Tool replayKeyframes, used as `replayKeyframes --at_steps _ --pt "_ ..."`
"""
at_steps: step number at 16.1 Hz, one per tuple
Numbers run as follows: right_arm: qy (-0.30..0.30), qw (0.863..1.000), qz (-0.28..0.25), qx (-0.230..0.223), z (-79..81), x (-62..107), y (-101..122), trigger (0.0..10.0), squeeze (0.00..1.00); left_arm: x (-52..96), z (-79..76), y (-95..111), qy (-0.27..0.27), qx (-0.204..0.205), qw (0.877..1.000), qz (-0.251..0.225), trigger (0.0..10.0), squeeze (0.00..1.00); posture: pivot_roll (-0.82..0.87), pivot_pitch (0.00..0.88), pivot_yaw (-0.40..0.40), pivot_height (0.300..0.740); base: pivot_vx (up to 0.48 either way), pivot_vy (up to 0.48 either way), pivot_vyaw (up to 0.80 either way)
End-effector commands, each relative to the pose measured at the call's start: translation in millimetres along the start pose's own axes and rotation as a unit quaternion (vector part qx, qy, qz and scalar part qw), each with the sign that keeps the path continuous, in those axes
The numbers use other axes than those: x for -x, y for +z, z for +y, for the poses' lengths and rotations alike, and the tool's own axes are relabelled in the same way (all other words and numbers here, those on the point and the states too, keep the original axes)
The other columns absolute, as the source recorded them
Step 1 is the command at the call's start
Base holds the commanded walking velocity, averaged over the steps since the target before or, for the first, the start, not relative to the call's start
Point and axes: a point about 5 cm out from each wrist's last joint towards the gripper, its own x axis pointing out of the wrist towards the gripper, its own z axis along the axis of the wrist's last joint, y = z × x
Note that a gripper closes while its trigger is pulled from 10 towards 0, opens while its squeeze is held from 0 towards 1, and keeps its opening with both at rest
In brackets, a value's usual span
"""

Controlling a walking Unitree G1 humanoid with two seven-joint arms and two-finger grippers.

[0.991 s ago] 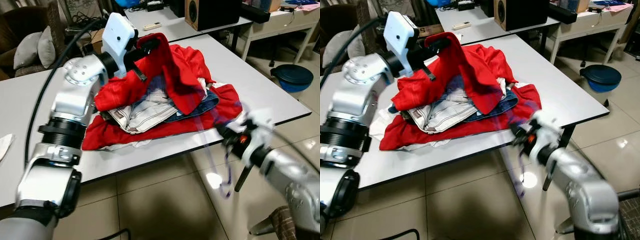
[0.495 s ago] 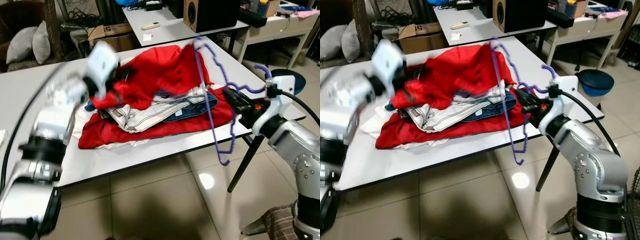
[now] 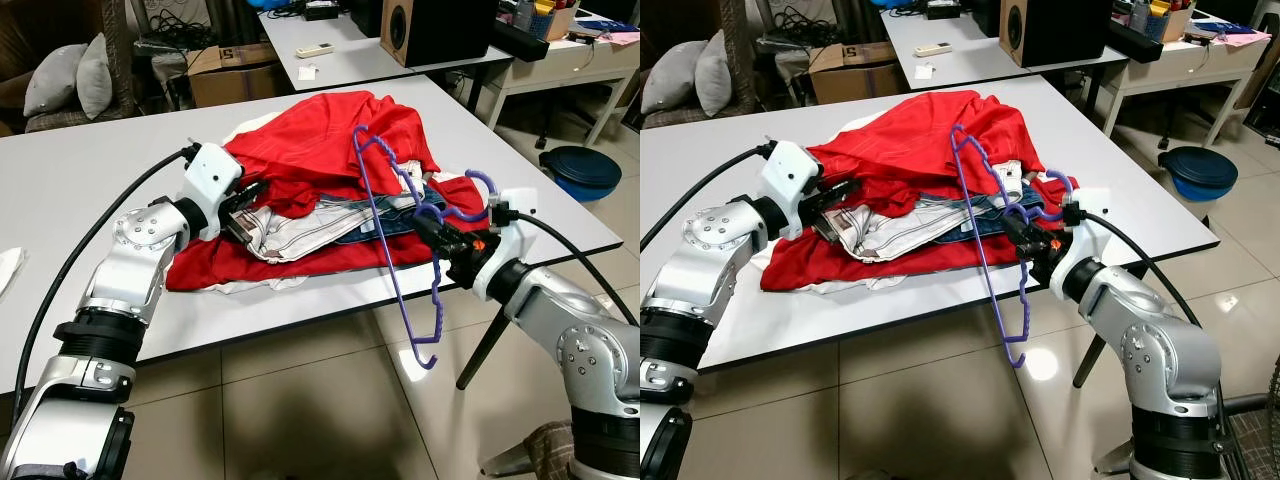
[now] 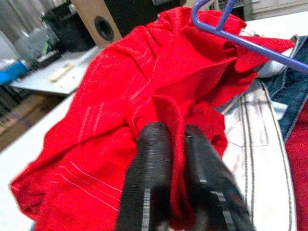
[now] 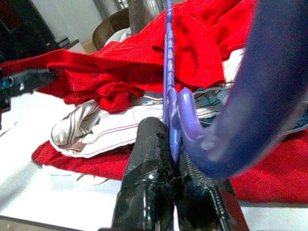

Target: Hang hanger

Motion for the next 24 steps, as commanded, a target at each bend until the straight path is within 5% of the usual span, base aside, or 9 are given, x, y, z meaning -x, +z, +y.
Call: replayKeyframes --at_steps 1,5,11,14,16,21,22,23,24 --pt "0.004 1.0 -0.003 0.0 3.9 1.1 0.6 10.0 0.0 2.8 4.7 3.5 0.006 0.018 1.0 -0.011 10.0 1.0 -0.12 0.0 0.085 0.74 0.0 0.0 0.0" --pt "0.001 1.0 -0.003 0.004 4.9 2.7 -0.8 10.0 0.0 4.6 0.5 13.6 -0.06 0.012 0.998 -0.023 10.0 1.0 -0.12 0.0 0.095 0.74 0.0 0.0 0.0" --pt "0.003 1.0 -0.009 0.005 8.4 3.2 -1.3 10.0 0.0 -7.1 -7.8 9.8 -0.059 -0.007 0.998 -0.004 10.0 1.0 -0.13 0.0 0.111 0.74 0.0 0.0 0.0" --pt "0.001 1.0 -0.009 0.007 8.8 6.0 -2.4 10.0 0.0 -13.6 -39.2 25.7 -0.142 0.037 0.987 -0.064 10.0 1.0 -0.13 0.0 0.116 0.74 0.0 0.0 0.0" --pt "-0.003 1.0 -0.01 0.007 10.0 6.9 -3.8 10.0 0.0 -27.5 -61.6 14.5 -0.138 -0.016 0.99 -0.03 10.0 1.0 -0.13 0.0 0.124 0.74 0.0 0.0 0.0" --pt "-0.002 1.0 -0.013 0.005 14.6 8.8 -6.0 10.0 0.0 -36.8 -51.5 -1.9 -0.017 -0.129 0.991 0.019 10.0 0.98 -0.14 0.0 0.13 0.74 0.0 0.0 0.0" --pt "-0.001 1.0 -0.012 0.004 15.5 8.6 -6.7 10.0 0.0 -39.1 -49.4 -7.3 0.001 -0.146 0.989 0.033 10.0 0.68 -0.14 0.0 0.13 0.74 0.0 0.0 0.0" --pt "0.0 1.0 -0.012 0.003 16.6 8.1 -7.4 10.0 0.0 -41.2 -48.5 -12.0 0.012 -0.152 0.988 0.041 10.0 0.0 -0.14 0.0 0.129 0.74 0.0 0.0 0.0" --pt "0.001 1.0 -0.012 0.002 17.3 7.7 -7.9 10.0 0.0 -42.9 -48.9 -15.9 0.018 -0.153 0.987 0.047 10.0 0.0 -0.13 0.0 0.129 0.74 0.0 0.0 0.0"
